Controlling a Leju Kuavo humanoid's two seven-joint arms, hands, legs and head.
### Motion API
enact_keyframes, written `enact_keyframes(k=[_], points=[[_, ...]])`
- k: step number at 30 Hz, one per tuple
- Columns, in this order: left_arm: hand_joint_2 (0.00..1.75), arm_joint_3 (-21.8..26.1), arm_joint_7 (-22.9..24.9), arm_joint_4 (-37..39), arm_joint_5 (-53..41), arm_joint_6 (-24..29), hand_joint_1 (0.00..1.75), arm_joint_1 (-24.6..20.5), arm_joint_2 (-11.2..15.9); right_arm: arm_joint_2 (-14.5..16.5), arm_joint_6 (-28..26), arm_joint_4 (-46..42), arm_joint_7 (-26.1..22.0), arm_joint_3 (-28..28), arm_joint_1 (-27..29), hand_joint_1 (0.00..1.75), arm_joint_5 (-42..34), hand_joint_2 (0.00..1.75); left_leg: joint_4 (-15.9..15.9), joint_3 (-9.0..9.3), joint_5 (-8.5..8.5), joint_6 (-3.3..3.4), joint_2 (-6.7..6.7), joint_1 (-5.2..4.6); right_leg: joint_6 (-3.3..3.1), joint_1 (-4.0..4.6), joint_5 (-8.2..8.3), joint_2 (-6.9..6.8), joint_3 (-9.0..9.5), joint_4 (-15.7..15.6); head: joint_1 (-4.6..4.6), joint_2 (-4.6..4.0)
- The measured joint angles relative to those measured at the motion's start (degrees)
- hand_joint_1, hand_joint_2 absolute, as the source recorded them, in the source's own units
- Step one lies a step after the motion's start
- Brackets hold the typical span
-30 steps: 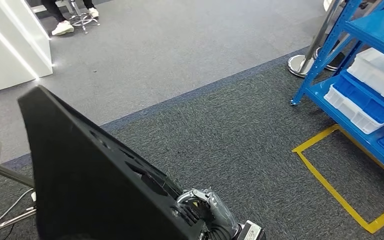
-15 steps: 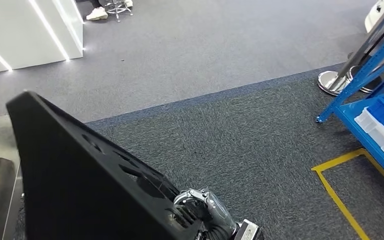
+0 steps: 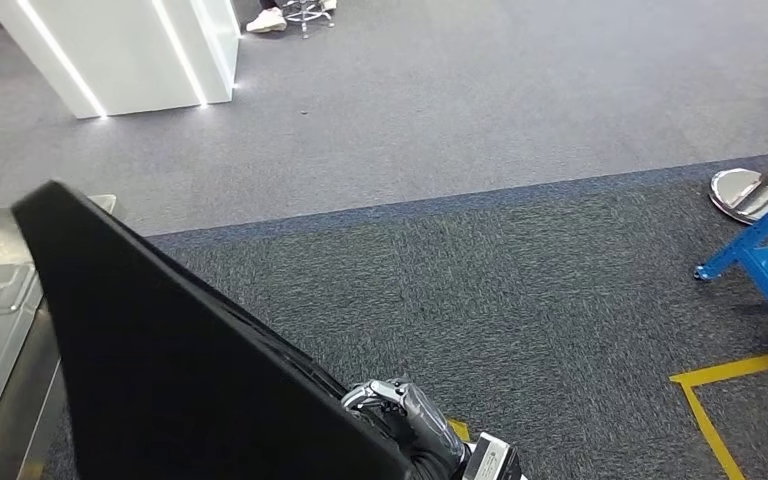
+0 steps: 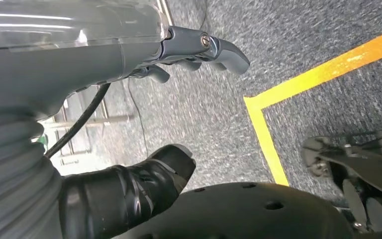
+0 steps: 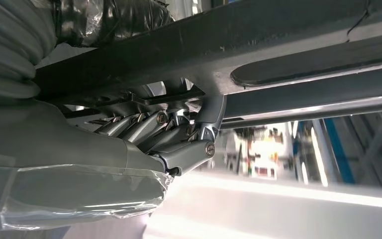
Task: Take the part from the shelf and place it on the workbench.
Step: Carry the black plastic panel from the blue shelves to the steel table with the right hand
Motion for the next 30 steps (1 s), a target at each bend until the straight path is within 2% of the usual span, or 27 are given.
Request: enact_keyframes(k=[1,2,3,5,6,7,8,10,11,13,14,15,16,17,18,19,21,22,23,25,26,27,29,30], points=[[1.75,0.15,-0.02,0.00,-0.02,0.06,0.00,0.00,-0.01,0.00,0.11,0.23,-0.14,0.15,-0.03,1.75,-0.11,1.75,4.09,-2.07,-1.42,-0.18,1.87,-0.05,-0.31,0.18,-0.14,-1.40,0.19,-0.08,-0.07,0.00],[1.75,0.18,-0.04,0.00,-0.05,0.09,0.00,0.01,-0.03,-0.01,0.14,0.42,-0.34,0.21,-0.01,1.75,-0.15,1.75,6.54,-3.43,-1.86,-0.22,2.55,-0.02,-0.45,0.35,-0.32,-2.63,0.30,-0.06,-0.07,0.00],[1.75,0.19,-0.05,0.00,-0.11,0.10,0.00,0.08,-0.04,-0.02,0.14,0.57,-0.61,0.23,0.00,1.75,-0.10,1.75,5.74,-3.10,-0.72,-0.06,2.88,-0.05,-0.47,0.47,-0.49,-3.58,0.45,-0.05,-0.07,0.00],[1.75,0.20,-0.08,0.00,-0.31,-0.01,0.00,0.14,-0.02,-0.03,0.20,0.68,-1.36,0.23,0.02,1.75,0.10,1.75,-2.07,1.02,2.79,0.76,4.76,-0.47,-0.33,0.61,-0.82,-4.72,0.92,-0.14,-0.07,0.00],[1.75,0.20,-0.11,0.00,-0.42,-0.09,0.00,0.07,0.00,-0.04,0.28,0.76,-1.68,0.23,0.03,1.75,0.23,1.75,-5.28,2.70,3.73,1.23,5.82,-0.80,-0.17,0.70,-0.96,-5.20,1.12,-0.22,-0.07,0.00],[1.75,0.20,-0.13,0.00,-0.55,-0.16,0.00,0.00,0.02,-0.05,0.40,0.85,-1.91,0.23,0.04,1.75,0.32,1.75,-7.14,3.64,4.02,1.62,6.58,-1.13,0.05,0.78,-1.06,-5.67,1.27,-0.32,-0.06,0.00],[1.75,0.20,-0.14,0.00,-0.71,-0.21,0.00,-0.04,0.05,-0.06,0.55,0.93,-2.03,0.23,0.05,1.75,0.37,1.75,-7.63,3.79,3.78,1.88,6.74,-1.37,0.30,0.84,-1.10,-6.14,1.38,-0.46,-0.07,0.00],[1.75,0.16,-0.15,0.00,-1.08,-0.30,0.00,0.03,0.10,-0.05,0.79,1.03,-2.14,0.22,0.07,1.75,0.55,1.75,-8.22,3.86,4.10,2.32,5.60,-1.23,0.90,0.92,-1.24,-6.83,1.74,-0.74,-0.06,0.00],[1.75,0.14,-0.15,0.00,-1.25,-0.34,0.00,0.08,0.11,-0.05,0.86,1.03,-2.16,0.21,0.08,1.75,0.67,1.75,-8.77,4.17,4.31,2.55,5.05,-1.02,1.20,0.91,-1.58,-6.18,1.85,-0.49,-0.02,0.00],[1.75,0.08,-0.14,0.00,-1.50,-0.39,0.00,0.07,0.13,-0.07,0.80,1.02,-2.22,0.21,0.20,1.75,0.89,1.75,-9.79,4.89,4.80,3.07,4.00,-0.60,1.55,0.84,-3.77,-3.39,0.53,2.90,0.02,0.00],[1.75,0.05,-0.15,0.00,-1.66,-0.39,0.00,0.02,0.14,-0.10,0.63,1.03,-2.25,0.18,0.43,1.75,1.03,1.75,-9.90,4.96,4.85,3.23,3.46,-0.65,1.60,0.77,-5.47,-1.89,-1.10,6.30,0.02,0.00],[1.75,0.00,-0.16,0.00,-1.92,-0.39,0.00,-0.05,0.15,-0.15,0.36,1.02,-2.27,0.14,0.80,1.75,1.16,1.75,-9.86,4.93,4.86,3.36,2.81,-0.67,1.63,0.75,-7.08,-1.10,-3.14,10.15,0.00,0.00],[1.75,-0.07,-0.19,0.00,-2.19,-0.39,0.00,-0.12,0.16,-0.21,0.06,1.02,-2.27,0.08,1.25,1.75,1.28,1.75,-9.78,4.91,4.83,3.40,2.06,-0.67,1.70,0.72,-7.97,-0.76,-4.92,13.28,0.01,0.00],[1.75,-0.18,-0.21,0.00,-2.45,-0.39,0.00,-0.14,0.16,-0.31,-0.23,0.99,-2.27,0.02,1.73,1.75,1.39,1.75,-9.65,4.93,4.77,3.36,1.23,-0.66,1.79,0.66,-7.70,-0.62,-5.92,14.64,0.01,0.00],[1.75,-0.30,-0.21,0.00,-2.70,-0.39,0.00,-0.14,0.16,-0.39,-0.48,0.93,-2.28,-0.03,2.12,1.75,1.44,1.75,-9.45,4.96,4.68,3.26,0.40,-0.62,1.88,0.54,-6.25,-0.52,-5.87,13.76,0.01,0.00],[1.75,-0.42,-0.21,0.00,-2.85,-0.40,0.00,-0.13,0.16,-0.44,-0.66,0.85,-2.29,-0.05,2.39,1.75,1.48,1.75,-9.14,4.98,4.52,3.09,-0.40,-0.55,1.96,0.35,-3.95,-0.22,-4.77,10.75,0.01,0.00],[1.75,-0.61,-0.21,0.00,-3.04,-0.41,0.00,-0.16,0.16,-0.51,-0.91,0.63,-2.32,-0.09,2.70,1.75,1.57,1.75,-8.21,4.72,4.05,2.57,-1.77,-0.46,2.06,-0.02,-0.47,1.68,-1.91,3.66,0.02,0.00],[1.75,-0.72,-0.21,0.00,-3.07,-0.40,0.00,-0.20,0.16,-0.53,-0.96,0.50,-2.33,-0.10,2.86,1.75,1.62,1.75,-7.80,4.47,3.87,2.28,-2.31,-0.49,1.98,-0.09,0.27,2.37,-1.09,1.56,0.02,0.00],[1.75,-0.86,-0.21,0.00,-3.09,-0.40,0.00,-0.18,0.16,-0.55,-0.97,0.39,-2.35,-0.12,3.00,1.75,1.65,1.75,-7.59,4.21,3.79,2.00,-2.75,-0.51,1.80,-0.01,0.30,2.77,-0.86,0.78,0.01,0.00],[1.75,-1.13,-0.21,0.00,-3.11,-0.39,0.00,-0.04,0.18,-0.57,-0.97,0.22,-2.37,-0.14,3.19,1.75,1.71,1.75,-7.59,3.85,3.84,1.44,-3.42,-0.44,1.13,0.17,0.47,1.87,-0.86,0.71,-0.01,0.00],[1.75,-1.22,-0.21,0.00,-3.12,-0.39,0.00,0.05,0.20,-0.57,-0.97,0.16,-2.37,-0.15,3.20,1.75,1.74,1.75,-7.31,3.71,3.65,1.19,-2.91,-0.41,0.76,0.17,0.56,1.40,-0.71,0.56,-0.02,0.00],[1.75,-1.28,-0.21,0.00,-3.14,-0.40,0.00,0.06,0.21,-0.56,-0.98,0.07,-2.37,-0.15,3.21,1.75,1.79,1.75,-6.20,3.21,2.93,0.94,-1.78,-0.43,0.38,0.12,0.65,0.80,-0.54,0.38,-0.08,0.00],[1.75,-1.39,-0.21,0.00,-3.27,-0.40,0.00,-0.09,0.22,-0.56,-1.07,-0.16,-2.40,-0.18,3.37,1.75,1.99,1.75,-0.77,0.73,-0.12,0.52,1.16,-0.46,-0.13,0.16,0.66,-0.57,-0.32,0.14,-0.17,0.00],[1.75,-1.45,-0.21,0.00,-3.40,-0.41,0.00,-0.20,0.21,-0.56,-1.18,-0.24,-2.41,-0.21,3.54,1.75,2.14,1.75,3.02,-1.16,-1.93,0.34,2.03,-0.37,-0.30,0.26,0.60,-1.33,-0.31,0.14,-0.22,0.00]])
